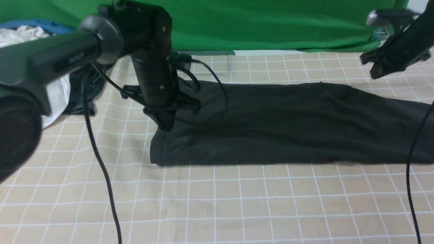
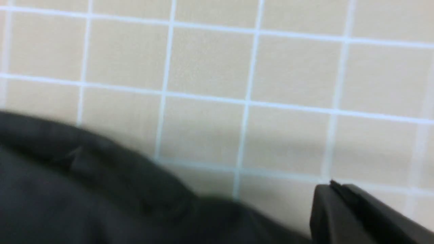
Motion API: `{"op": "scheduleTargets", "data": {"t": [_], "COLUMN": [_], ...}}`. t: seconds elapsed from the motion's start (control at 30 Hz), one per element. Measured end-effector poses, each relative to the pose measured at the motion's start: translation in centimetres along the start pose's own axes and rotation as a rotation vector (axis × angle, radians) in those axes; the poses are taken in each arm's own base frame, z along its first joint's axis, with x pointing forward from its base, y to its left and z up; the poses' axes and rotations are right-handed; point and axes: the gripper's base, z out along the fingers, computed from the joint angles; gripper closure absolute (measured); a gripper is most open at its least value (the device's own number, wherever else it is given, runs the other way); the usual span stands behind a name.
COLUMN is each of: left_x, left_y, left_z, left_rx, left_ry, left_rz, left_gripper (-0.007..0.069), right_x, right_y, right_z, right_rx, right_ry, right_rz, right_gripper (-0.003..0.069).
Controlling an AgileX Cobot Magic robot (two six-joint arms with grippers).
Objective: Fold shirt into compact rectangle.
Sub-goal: 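Pull the folded dark garment lengthwise by its ends to straighten it flat on the table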
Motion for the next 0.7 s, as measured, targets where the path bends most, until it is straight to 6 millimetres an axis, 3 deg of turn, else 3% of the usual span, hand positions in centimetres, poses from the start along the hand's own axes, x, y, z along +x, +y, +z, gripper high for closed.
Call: {"op": "scheduleTargets", "data": {"t": [0.17, 0.2, 0.27, 0.3, 0.4, 0.47, 0.53, 0.6, 0.67, 0.7], "left_x": [1.0, 1.1, 2.8, 3.1, 6.6, 8.3, 10.0, 11.3, 12.7, 12.9], "left_y": [-0.2, -0.2, -0.2, -0.2, -0.4, -0.7, -0.8, -1.0, -1.0, -1.0], "left_z": [-4.6, -4.7, -6.3, -6.5, -7.2, -7.4, -6.9, -6.7, -5.8, -5.7], "left_rx": [0.019, 0.019, 0.021, 0.022, 0.059, 0.092, 0.12, 0.14, 0.153, 0.154], "left_ry": [-0.089, -0.09, -0.104, -0.105, -0.133, -0.152, -0.154, -0.167, -0.151, -0.149], "left_rz": [-0.002, -0.002, -0.002, -0.002, -0.019, -0.036, -0.054, -0.063, -0.057, -0.057], "left_gripper": [0.0606, 0.0606, 0.0606, 0.0606, 0.0606, 0.0606, 0.0606, 0.0606, 0.0606, 0.0606], "right_x": [-0.6, -0.5, 0.8, 0.8, 5.2, 7.3, 9.1, 10.4, 11.4, 11.4], "right_y": [-1.5, -1.7, -3.9, -3.9, -7.5, -9.2, -10.7, -11.8, -12.8, -12.9], "right_z": [-6.7, -6.9, -9.7, -9.7, -10.5, -10.3, -9.8, -9.2, -8.1, -8.0], "right_rx": [0.046, 0.047, 0.084, 0.084, 0.126, 0.134, 0.139, 0.143, 0.148, 0.147], "right_ry": [0.003, 0.005, 0.001, 0.001, 0.115, 0.17, 0.218, 0.251, 0.268, 0.271], "right_rz": [0.048, 0.053, 0.123, 0.123, 0.232, 0.292, 0.343, 0.376, 0.402, 0.403], "right_gripper": [0.0614, 0.0614, 0.0614, 0.0614, 0.0582, 0.0517, 0.0398, 0.0298, 0.0127, 0.0114]}}
